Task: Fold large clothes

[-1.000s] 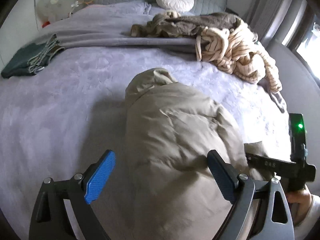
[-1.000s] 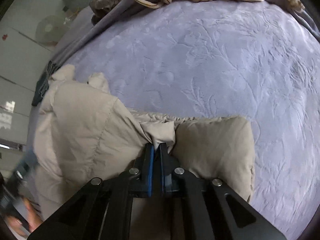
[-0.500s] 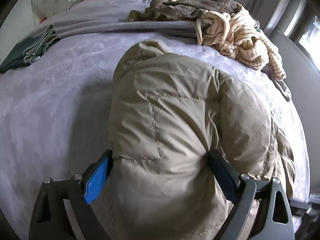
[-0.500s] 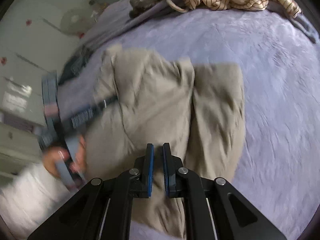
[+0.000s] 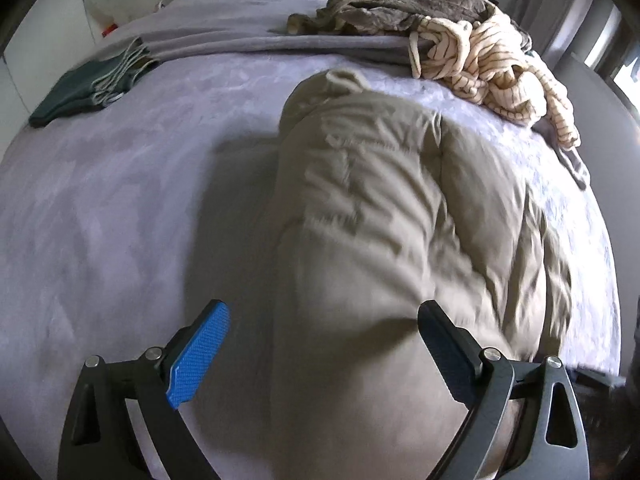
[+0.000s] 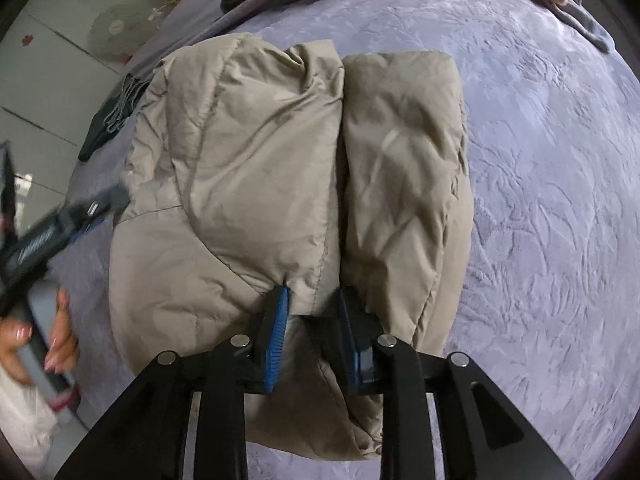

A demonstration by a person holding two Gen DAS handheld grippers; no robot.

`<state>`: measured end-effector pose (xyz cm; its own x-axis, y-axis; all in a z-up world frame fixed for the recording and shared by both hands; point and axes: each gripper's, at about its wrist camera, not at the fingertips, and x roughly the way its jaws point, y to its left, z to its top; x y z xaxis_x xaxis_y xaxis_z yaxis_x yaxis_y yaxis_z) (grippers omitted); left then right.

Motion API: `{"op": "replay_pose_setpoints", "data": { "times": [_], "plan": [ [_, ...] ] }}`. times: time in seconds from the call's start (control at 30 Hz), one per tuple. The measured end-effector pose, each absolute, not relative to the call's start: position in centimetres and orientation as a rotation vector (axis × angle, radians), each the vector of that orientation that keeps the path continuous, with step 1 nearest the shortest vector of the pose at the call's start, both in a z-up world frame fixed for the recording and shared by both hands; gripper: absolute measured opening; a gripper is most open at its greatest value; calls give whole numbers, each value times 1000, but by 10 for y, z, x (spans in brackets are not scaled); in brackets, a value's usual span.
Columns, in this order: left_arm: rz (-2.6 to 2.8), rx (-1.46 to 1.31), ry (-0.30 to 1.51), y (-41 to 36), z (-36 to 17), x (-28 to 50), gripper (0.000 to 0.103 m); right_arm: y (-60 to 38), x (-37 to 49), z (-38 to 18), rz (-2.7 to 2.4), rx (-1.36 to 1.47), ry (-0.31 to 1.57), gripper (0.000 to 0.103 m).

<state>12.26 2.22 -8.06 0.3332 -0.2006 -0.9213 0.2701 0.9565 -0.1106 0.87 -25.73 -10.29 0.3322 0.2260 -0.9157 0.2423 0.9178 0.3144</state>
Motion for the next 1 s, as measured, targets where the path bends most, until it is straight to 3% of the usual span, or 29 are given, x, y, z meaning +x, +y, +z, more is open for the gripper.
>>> {"op": "replay_pose_setpoints", "data": {
  "times": [0.4,1.0],
  "plan": [
    [-298,70,1281,41,-111,73,100,-239,1,-111,-62,336,1263,36],
    [-306,96,1298,57,-72,59,100,-223,-38,-65,-103,422,1280,50]
  ]
}}
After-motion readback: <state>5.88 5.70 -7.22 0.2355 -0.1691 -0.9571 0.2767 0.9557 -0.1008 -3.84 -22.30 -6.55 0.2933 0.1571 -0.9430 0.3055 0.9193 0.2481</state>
